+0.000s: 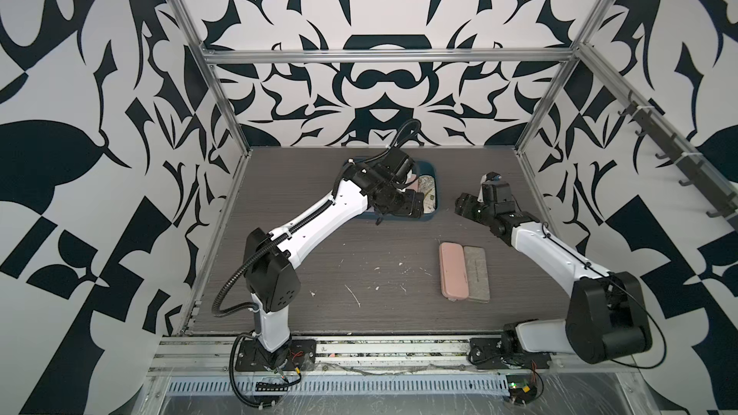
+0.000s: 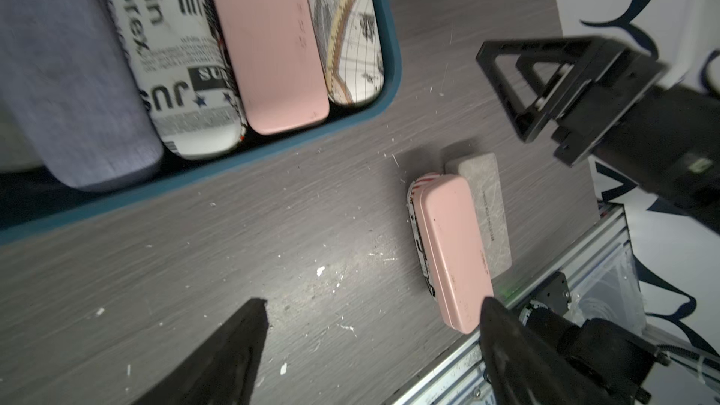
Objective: Put the glasses cases into the storage boxes
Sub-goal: Pick up the glasses case.
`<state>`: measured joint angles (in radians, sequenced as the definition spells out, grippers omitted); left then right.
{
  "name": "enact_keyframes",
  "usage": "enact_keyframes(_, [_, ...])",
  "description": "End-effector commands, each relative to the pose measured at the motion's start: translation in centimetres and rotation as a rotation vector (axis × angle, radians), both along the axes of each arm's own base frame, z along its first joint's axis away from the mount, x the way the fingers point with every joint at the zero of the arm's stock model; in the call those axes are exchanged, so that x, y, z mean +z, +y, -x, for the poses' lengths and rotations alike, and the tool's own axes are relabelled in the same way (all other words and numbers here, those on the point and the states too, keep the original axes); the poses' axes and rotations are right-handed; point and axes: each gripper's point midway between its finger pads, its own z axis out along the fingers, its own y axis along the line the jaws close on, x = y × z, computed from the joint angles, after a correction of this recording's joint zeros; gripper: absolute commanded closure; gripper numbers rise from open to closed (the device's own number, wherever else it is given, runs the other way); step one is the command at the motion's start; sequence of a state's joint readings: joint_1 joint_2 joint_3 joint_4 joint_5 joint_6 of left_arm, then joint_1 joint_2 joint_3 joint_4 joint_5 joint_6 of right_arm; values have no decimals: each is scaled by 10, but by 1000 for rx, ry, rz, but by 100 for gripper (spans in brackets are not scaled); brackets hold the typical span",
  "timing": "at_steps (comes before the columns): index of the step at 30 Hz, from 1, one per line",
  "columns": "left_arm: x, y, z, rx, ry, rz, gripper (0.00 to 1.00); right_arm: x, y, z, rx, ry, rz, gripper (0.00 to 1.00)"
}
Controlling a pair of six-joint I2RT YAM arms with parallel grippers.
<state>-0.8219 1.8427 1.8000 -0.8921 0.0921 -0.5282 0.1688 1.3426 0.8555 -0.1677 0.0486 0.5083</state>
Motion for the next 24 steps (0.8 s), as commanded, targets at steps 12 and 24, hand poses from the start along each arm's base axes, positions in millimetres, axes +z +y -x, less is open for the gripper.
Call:
enact_keyframes(12, [-55, -75, 52, -200, 213, 27, 11, 11, -34, 59, -124, 2, 66, 20])
enact_keyframes(24, [-88, -85, 73, -142, 284, -218, 5, 53, -97, 80, -489, -181, 150, 21])
